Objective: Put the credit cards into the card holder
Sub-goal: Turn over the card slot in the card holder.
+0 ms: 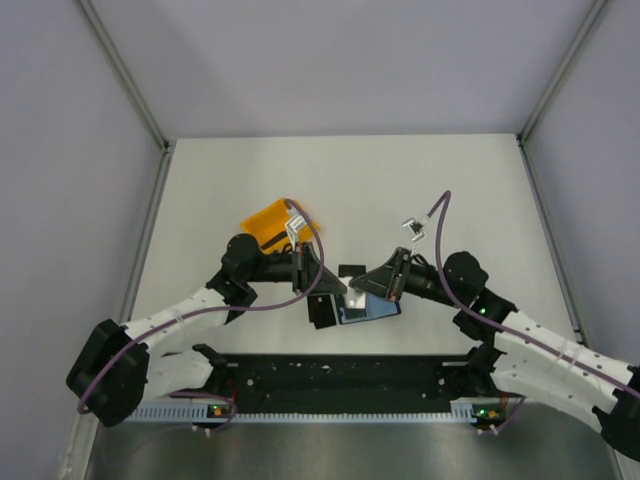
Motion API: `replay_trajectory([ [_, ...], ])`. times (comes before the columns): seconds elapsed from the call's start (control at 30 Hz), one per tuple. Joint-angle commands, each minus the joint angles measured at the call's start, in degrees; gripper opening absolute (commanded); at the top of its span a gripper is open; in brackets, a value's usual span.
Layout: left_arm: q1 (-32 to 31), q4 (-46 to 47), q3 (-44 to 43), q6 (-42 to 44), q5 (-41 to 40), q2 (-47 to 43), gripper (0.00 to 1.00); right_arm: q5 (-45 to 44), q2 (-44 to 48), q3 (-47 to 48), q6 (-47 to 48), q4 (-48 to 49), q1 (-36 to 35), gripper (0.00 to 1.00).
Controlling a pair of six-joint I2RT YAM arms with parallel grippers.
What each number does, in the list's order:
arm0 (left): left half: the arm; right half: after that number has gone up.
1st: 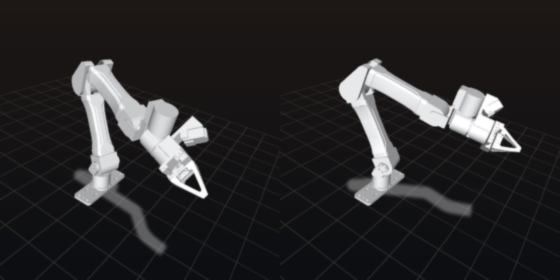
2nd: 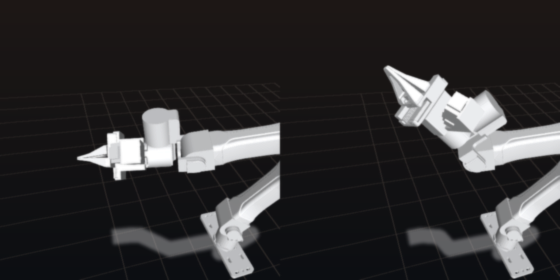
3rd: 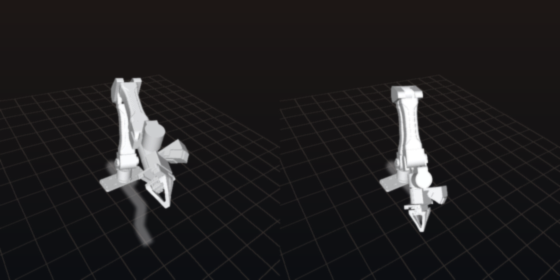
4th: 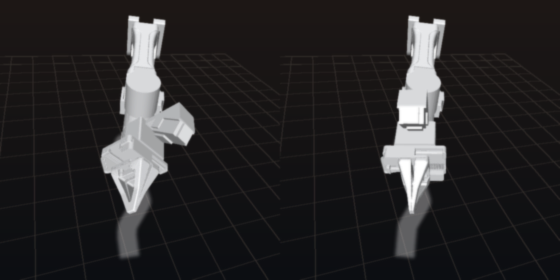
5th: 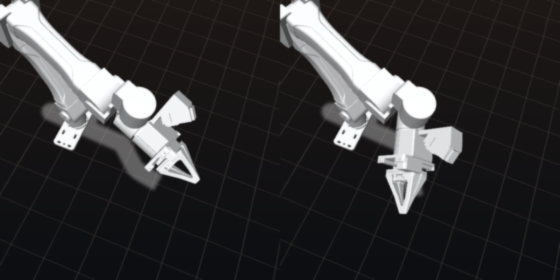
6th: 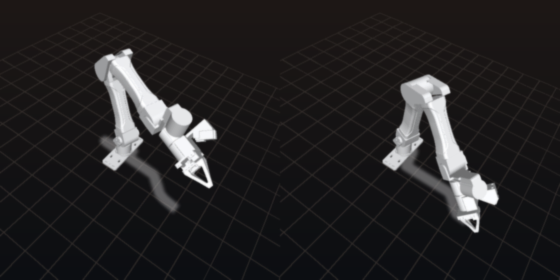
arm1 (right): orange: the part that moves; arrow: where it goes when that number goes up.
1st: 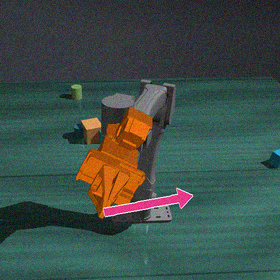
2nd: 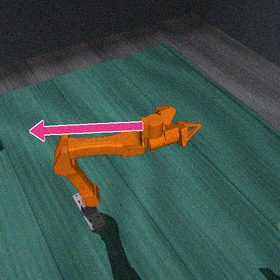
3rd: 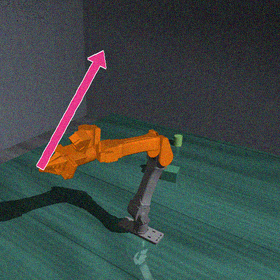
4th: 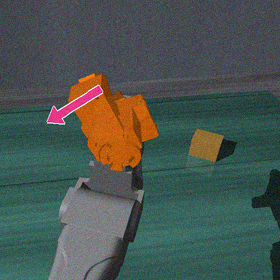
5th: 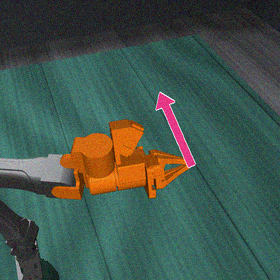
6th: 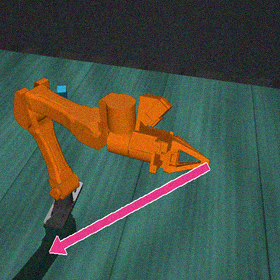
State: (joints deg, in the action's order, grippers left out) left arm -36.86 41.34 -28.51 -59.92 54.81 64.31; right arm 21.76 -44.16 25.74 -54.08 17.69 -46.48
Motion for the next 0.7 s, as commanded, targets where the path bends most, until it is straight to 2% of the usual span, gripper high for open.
replay_trajectory([
  [0.0,-0.3,2.3,-2.6,0.9,0.8,0.2,0.03,1.5,-0.1,2.8,2.7,-1.4,-0.3,0.0],
  [0.07,-0.2,-1.3,-3.0,3.2,-0.2,0.1,0.3,-3.4,1.7,4.3,5.0,-8.1,-0.3,0.0],
  [0.17,-0.2,-12.6,-4.0,10.1,-6.0,-1.0,0.58,-18.5,3.8,8.8,9.0,-26.4,-0.3,0.0],
  [0.23,-0.4,-24.8,-5.2,15.2,-12.6,-1.7,0.6,-25.4,2.9,12.3,11.2,-36.0,-0.3,0.0],
  [0.27,-0.6,-28.0,-5.2,16.5,-14.9,-2.0,0.6,-26.6,1.8,13.8,12.5,-39.2,-0.2,0.0],
  [0.37,-1.6,-30.4,-3.9,17.6,-20.1,-2.2,0.57,-25.8,-2.8,17.1,15.8,-45.0,-0.1,0.0],
  [0.43,-3.1,-31.0,-3.2,18.3,-24.1,-1.8,0.49,-25.1,-6.4,18.1,17.2,-46.5,0.0,0.0],
  [0.47,-3.9,-30.7,-2.7,18.5,-26.0,-1.6,0.41,-25.2,-7.6,18.3,17.4,-46.9,0.1,0.0],
  [0.5,-4.8,-29.8,-2.3,18.5,-28.0,-1.0,0.28,-25.1,-9.0,18.5,17.9,-47.2,0.7,0.0],
  [0.53,-5.5,-28.9,-1.7,18.2,-29.7,-0.4,0.11,-24.8,-10.0,18.6,18.2,-47.7,1.3,0.0],
  [0.57,-6.2,-27.6,-1.5,17.9,-30.6,0.6,0.0,-24.3,-11.1,18.8,18.7,-48.0,2.3,0.0],
  [0.67,-8.6,-24.2,-1.8,17.5,-33.0,4.6,0.0,-22.6,-15.0,19.0,20.5,-48.9,6.3,0.0],
])
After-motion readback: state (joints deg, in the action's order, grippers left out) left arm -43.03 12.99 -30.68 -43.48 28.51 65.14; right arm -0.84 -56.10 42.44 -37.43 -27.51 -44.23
